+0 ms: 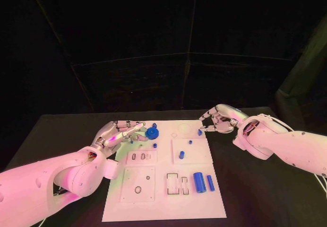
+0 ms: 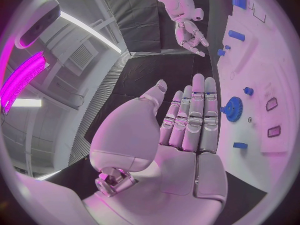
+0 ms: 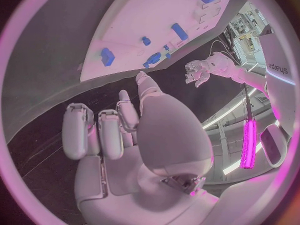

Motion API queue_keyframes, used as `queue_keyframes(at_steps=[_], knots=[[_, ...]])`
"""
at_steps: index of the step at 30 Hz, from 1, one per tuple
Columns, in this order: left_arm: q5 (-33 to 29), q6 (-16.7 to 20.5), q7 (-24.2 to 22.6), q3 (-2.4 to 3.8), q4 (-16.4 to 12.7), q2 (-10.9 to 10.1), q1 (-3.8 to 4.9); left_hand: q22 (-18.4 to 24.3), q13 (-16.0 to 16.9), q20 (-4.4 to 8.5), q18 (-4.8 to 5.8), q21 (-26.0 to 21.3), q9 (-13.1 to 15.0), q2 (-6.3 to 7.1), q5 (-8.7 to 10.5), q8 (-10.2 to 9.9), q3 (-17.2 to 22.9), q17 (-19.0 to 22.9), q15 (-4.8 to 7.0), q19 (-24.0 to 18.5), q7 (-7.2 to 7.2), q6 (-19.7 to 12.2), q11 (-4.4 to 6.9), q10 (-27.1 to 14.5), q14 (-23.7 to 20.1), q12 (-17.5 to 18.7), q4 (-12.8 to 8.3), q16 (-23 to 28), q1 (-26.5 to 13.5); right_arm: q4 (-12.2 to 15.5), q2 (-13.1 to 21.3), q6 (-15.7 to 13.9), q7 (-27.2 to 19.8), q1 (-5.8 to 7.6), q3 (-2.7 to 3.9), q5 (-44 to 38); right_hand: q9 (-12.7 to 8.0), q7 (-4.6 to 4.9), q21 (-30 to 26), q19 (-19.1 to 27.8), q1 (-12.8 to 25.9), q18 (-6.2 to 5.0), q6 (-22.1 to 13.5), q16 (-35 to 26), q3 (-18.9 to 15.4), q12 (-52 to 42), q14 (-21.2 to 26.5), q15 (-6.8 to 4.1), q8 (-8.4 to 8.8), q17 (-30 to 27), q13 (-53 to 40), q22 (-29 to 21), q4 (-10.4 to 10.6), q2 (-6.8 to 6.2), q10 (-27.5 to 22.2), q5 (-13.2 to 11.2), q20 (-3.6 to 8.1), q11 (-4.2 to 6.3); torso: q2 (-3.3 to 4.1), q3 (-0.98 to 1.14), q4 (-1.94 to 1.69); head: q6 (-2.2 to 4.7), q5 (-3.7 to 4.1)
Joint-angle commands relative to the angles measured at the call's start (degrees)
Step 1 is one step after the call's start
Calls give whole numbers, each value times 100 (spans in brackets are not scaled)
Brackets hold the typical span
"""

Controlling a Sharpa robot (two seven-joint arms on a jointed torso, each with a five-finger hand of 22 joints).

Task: Assemble the parts on the task board

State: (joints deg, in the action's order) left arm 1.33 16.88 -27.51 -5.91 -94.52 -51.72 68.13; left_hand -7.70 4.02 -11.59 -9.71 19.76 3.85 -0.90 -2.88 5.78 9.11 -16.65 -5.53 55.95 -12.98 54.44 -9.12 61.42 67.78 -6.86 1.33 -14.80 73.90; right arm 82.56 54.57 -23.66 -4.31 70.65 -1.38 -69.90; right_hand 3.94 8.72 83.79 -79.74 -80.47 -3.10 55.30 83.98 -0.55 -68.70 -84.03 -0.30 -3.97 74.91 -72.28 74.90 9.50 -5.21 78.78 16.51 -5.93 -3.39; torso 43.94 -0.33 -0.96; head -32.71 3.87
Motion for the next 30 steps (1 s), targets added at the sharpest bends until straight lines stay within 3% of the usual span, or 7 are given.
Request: queue_keyframes(at_steps=[1, 3, 5, 6, 11, 23, 30], knots=[[4, -103, 7, 4, 17, 30, 7, 8, -5, -28, -75, -27, -2, -31, -28, -17, -16, -8, -1, -30, 21, -31, 4, -33, -36, 15, -30, 21, 22, -172, -58, 36, -329, 0, 0, 255, -2, -9, -16, 52, -81, -23, -21, -29, -3, 32, -330, -24, 12, 347, 10, 53, -40, -1, -41, 10, 0, -18, 12, -1, -11, -13, 42], [4, -107, 8, 3, 25, 40, 7, 8, -5, -28, -75, -27, -2, -31, -28, -17, -16, -8, -1, -30, 21, -31, 4, -33, -36, 15, -30, 21, 22, -246, -91, 44, -323, -22, 0, 244, -3, -8, -16, 51, -83, -23, -24, -27, -4, 33, -332, -24, 14, 353, 11, 54, -42, -2, -42, 9, 0, -19, 17, 10, -7, -24, 36], [4, -110, 10, 3, 38, 52, 6, 10, -5, -28, -75, -29, -2, -35, -29, -16, -13, -10, 0, -31, 23, -30, 5, -32, -38, 13, -38, 24, 30, -314, -126, 53, -314, -69, 0, 217, -3, -8, -16, 51, -83, -23, -26, -26, -5, 34, -332, -24, 14, 353, 11, 54, -43, -2, -42, 9, 0, -19, 11, -5, -17, -40, 37], [4, -112, 11, 3, 49, 60, 6, 10, -5, -28, -75, -29, -2, -35, -29, -16, -13, -10, 0, -31, 23, -30, 5, -32, -38, 13, -38, 24, 30, -361, -158, 61, -306, -100, 0, 194, -5, -6, -18, 54, -85, -24, -34, -27, -9, 39, -332, -23, 18, 353, 16, 49, -46, -3, -45, 6, 0, -21, 13, 4, -17, -48, 34], [4, -115, 11, 3, 81, 75, 3, 10, -5, -28, -75, -29, -2, -35, -29, -16, -13, -10, 0, -31, 23, -30, 5, -32, -38, 13, -38, 24, 30, -533, -281, 102, -290, -174, 0, 122, -7, -3, -18, 52, -91, -23, -47, -22, -13, 39, -335, -22, 23, 363, 16, 52, -52, -2, -45, 4, 0, -22, 4, -20, -25, -79, 43], [4, -121, 15, 2, 109, 80, 2, 10, -5, -28, -75, -29, -2, -35, -29, -16, -13, -10, 0, -31, 23, -30, 5, -32, -38, 13, -38, 24, 30, -716, -410, 227, -302, -283, 1, -17, -8, 2, -14, 38, -160, -19, -75, -5, -10, 10, -346, -18, 21, 400, -7, 66, -107, 24, -25, 2, -2, -26, -2, -32, -25, -129, 38], [4, -122, 16, 2, 104, 75, 2, 13, -5, -28, -75, -32, -1, -40, -28, -14, -9, -15, 0, -34, 24, -30, 6, -30, -42, 12, -49, 29, 39, -869, -491, 308, -200, -300, 1, -86, 8, -7, -2, 9, -283, -13, 10, 8, 73, -33, -357, -27, -18, 430, -38, 99, -197, 172, 8, -121, 3, -14, -4, -28, -31, -129, 49]])
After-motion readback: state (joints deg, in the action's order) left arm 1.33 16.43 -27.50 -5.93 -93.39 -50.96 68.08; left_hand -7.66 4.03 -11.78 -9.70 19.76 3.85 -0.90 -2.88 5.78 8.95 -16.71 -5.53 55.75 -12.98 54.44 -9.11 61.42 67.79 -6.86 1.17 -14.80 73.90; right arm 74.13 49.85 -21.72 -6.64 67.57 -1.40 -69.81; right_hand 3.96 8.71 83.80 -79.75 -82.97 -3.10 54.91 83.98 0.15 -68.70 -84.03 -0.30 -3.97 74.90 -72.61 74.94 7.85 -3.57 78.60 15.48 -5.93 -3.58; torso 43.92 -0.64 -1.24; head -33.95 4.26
